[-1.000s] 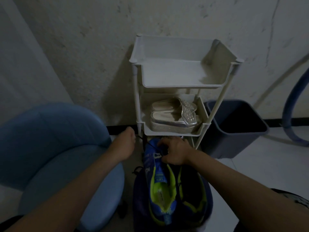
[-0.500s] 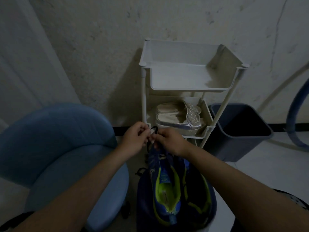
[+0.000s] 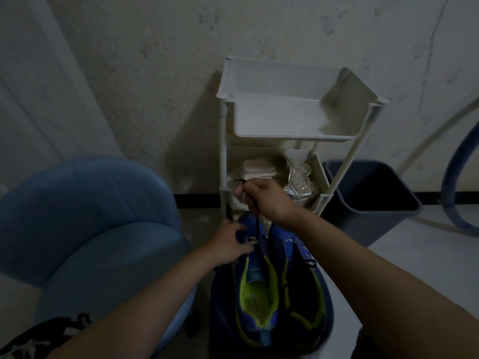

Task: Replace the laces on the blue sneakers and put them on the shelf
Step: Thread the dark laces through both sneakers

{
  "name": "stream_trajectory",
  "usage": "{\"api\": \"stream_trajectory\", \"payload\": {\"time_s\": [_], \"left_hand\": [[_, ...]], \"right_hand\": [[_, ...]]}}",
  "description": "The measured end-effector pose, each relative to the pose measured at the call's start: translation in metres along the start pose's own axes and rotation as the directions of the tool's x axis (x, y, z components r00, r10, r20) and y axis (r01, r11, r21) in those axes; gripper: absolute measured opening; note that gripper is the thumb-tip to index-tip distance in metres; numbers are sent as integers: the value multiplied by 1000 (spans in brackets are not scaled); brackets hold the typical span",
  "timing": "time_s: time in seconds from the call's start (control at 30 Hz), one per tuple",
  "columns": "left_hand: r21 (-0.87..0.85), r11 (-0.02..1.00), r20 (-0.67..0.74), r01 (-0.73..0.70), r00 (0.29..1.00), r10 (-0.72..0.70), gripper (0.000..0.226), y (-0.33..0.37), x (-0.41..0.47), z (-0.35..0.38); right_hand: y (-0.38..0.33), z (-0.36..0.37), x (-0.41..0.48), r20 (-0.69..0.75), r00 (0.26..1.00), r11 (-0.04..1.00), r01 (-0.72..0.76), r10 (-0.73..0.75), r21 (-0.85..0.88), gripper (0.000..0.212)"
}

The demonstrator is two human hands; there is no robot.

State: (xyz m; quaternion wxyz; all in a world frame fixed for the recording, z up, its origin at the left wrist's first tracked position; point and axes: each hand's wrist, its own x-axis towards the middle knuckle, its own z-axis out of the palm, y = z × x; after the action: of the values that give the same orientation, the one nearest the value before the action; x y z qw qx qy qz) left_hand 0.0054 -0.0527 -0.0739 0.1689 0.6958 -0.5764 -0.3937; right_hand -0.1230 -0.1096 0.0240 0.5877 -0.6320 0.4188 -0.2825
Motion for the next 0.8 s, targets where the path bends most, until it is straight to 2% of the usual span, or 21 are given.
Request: {"api": "stream_trajectory", "payload": {"time_s": [0.13,0.23,0.3,0.37,0.47,0.53,0.67,0.73,0.8], "left_hand": [[53,998,24,-16,1000,15,67,-2,1,-4],[58,998,-3,-21,1000,21,77,-7,6,2],[37,999,-33,-17,999,18,82,-12,11,6],[-3,999,-30,-42,999,42,71,-5,6,2],[-111,987,-17,-115,993,114,23,12,-3,-3],[-181,972,-56,-152,988,144,9,22,-9,-4],[-413,911,-118,-16,992,-36,31,18,-6,-6],[-586,810,-133,42,980,-147,32,17,-7,-10],[-695,715,-115,75,970,-214,29,17,-13,-16]], "right_hand": [[-10,10,-1,80,997,985,-24,10,171,30],[-30,19,-1,153,986,931,7,-67,365,30],[-37,22,1,167,979,931,47,-114,361,29],[-34,25,2,164,980,939,54,-115,340,29],[-22,23,6,108,990,969,59,-87,240,28],[-16,20,8,56,996,985,60,-70,163,27],[4,13,10,-6,999,999,-32,32,22,20],[19,8,10,56,996,994,-60,65,-91,21],[33,2,7,185,975,937,-51,122,-347,26]]}}
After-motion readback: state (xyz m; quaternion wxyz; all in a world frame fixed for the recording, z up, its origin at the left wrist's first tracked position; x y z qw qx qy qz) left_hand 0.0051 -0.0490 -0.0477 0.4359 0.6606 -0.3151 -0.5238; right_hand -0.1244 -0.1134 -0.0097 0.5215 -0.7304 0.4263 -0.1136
